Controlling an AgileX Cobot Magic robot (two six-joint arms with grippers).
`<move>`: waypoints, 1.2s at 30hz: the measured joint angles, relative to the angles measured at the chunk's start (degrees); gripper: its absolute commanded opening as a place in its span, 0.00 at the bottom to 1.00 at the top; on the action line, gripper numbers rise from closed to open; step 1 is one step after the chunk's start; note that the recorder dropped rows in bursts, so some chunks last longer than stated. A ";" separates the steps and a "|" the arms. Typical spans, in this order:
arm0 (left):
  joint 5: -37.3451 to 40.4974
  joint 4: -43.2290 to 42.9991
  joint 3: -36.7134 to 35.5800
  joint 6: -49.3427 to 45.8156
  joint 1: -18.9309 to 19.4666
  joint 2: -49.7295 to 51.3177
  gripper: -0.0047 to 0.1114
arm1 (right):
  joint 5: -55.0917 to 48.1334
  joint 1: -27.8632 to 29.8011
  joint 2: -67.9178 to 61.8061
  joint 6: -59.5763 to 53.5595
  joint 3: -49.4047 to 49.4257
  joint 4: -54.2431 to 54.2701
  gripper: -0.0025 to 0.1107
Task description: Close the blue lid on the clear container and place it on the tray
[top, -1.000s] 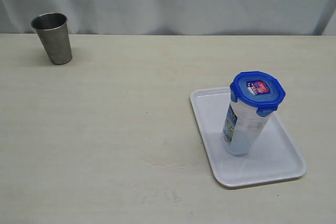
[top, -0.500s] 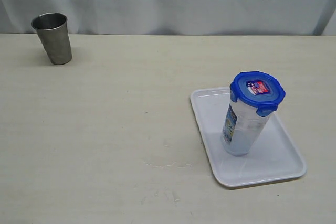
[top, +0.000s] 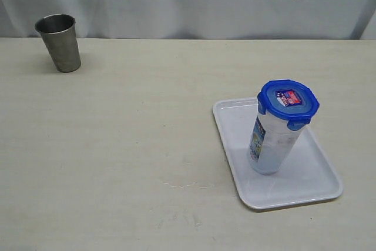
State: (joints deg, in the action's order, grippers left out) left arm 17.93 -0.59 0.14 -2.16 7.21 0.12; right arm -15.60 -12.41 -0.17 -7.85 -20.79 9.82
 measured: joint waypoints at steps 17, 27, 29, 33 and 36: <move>0.10 -0.21 0.00 0.14 0.00 0.00 0.04 | 6.63 13.29 -0.06 0.64 20.53 -6.12 0.06; 0.10 -0.21 0.00 0.14 0.00 0.00 0.04 | -3.45 13.40 -0.06 6.70 20.66 -8.57 0.06; 0.10 -0.21 0.00 0.14 0.00 0.00 0.04 | -3.59 13.40 -0.06 6.78 20.66 -8.68 0.06; 0.10 -0.21 0.00 0.14 0.00 0.00 0.04 | -3.72 13.40 -0.06 6.92 20.66 -8.82 0.06; 0.10 -0.21 0.00 0.14 0.00 0.00 0.04 | -3.76 13.40 -0.06 6.92 20.66 -8.96 0.06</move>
State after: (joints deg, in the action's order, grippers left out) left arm 18.04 -0.80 0.14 -2.02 7.21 0.12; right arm -19.37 0.99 -0.23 -0.93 -0.13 0.86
